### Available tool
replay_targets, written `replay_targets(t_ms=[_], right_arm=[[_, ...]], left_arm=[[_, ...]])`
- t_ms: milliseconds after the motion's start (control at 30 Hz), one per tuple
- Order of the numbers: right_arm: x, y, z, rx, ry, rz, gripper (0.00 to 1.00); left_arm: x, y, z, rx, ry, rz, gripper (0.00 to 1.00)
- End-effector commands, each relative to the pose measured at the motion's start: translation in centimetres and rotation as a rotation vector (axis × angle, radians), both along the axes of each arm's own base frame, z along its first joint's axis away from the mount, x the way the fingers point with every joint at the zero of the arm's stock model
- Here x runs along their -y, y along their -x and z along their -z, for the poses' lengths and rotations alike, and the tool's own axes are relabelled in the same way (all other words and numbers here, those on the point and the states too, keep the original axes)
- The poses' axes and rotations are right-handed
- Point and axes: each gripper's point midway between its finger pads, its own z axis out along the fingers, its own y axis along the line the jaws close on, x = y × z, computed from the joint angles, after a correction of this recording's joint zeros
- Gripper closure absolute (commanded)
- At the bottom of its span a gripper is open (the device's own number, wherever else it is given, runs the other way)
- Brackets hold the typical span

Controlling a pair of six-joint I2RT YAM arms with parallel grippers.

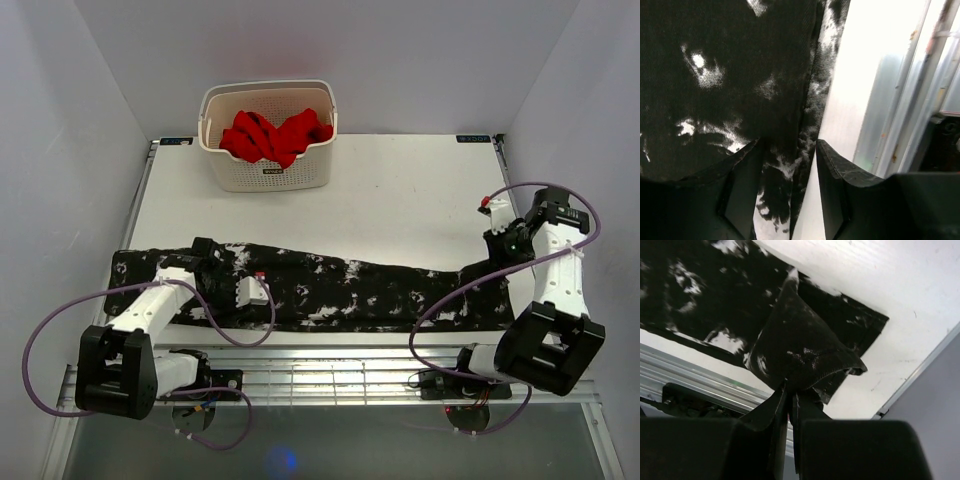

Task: Fold and stack the trousers
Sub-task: Fold the trousers

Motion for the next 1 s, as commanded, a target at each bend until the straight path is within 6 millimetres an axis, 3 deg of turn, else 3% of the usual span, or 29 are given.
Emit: replay_targets(t_ms=[0,167,300,433,533,767,967], right_arm=[[2.9,1.6,1.0,-0.065,0.078,0.010,0.92],[5.3,2.6,2.1,-0.128,0.114,0.045,0.92],[6.6,2.6,2.7,-0.160,0.132,0.054,0.92],[7.6,0.8,1.8,-0.129,0.141,0.062,0.92],[8.0,0.5,2.0,-0.140,0.141,0.060,0.92],[8.6,1.7,4.9,-0.194,0.159,0.043,0.92],[9.5,-0.1,3.8,-0.145,0.168,0.053,0.92]], left_arm=[[-0.2,-2.0,0.5,0.119,-0.042,0.008,0.44],[-0.6,-2.8,1.3,0.155,-0.074,-0.010,0.52],[-0.8,-3.2,1.1,0.168,-0.086,-0.016,0.79],[-0.4,-4.4,-0.9,0.215,-0.061,-0.064,1.00],[0.0,-5.3,-2.2,0.241,-0.034,-0.120,1.00],[-0.3,-5.9,-3.9,0.284,-0.020,-0.190,1.00],[-1.5,-9.3,-7.0,0.383,0.043,-0.373,1.00]])
